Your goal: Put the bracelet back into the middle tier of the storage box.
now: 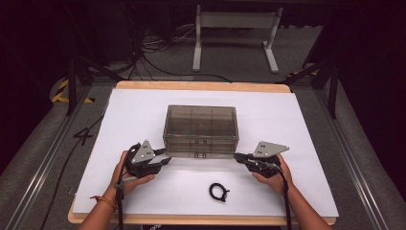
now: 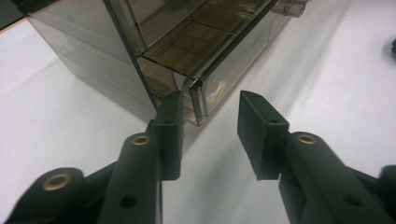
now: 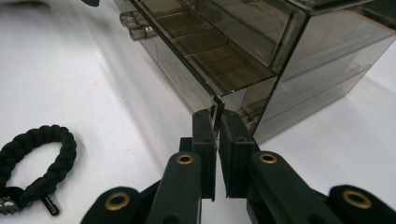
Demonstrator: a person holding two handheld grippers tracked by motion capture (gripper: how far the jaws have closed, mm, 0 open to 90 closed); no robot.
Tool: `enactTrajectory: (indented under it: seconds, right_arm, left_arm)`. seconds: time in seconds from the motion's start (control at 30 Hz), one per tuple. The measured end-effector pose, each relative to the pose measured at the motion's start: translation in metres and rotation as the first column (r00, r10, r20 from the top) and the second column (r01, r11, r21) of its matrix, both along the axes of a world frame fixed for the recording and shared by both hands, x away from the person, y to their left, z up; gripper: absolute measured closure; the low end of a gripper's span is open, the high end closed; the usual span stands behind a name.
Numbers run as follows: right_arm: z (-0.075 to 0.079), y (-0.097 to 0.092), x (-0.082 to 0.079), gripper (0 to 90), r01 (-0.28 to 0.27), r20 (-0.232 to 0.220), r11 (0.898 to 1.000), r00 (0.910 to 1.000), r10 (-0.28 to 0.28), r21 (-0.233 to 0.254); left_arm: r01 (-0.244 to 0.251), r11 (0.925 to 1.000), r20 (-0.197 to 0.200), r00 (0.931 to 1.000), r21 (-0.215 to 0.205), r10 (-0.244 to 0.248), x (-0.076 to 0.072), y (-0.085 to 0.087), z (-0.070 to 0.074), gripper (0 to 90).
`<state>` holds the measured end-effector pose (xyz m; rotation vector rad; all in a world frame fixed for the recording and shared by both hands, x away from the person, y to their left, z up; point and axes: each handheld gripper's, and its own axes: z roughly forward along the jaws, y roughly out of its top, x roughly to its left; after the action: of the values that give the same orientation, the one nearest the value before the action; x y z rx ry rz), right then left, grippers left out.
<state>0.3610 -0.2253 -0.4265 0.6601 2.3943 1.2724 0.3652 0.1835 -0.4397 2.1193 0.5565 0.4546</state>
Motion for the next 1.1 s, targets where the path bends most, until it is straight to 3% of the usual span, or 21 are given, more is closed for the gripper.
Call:
enactTrajectory:
  seconds: [0.3,1.1]
  right_arm:
    - [0.000,-0.001,-0.003,86.4,-0.006,-0.001,1.000,1.0000,0.006,0.001]
    - [0.002,-0.002,-0.013,86.9,-0.040,-0.014,0.999,0.9991,0.040,-0.020]
  left_arm:
    - [-0.008,1.0000,0.012,0.9999,-0.002,0.008,-0.004,0.005,0.002,81.9]
    - [0.026,0.9994,0.000,0.9997,0.024,-0.026,-0.015,0.007,0.004,83.4]
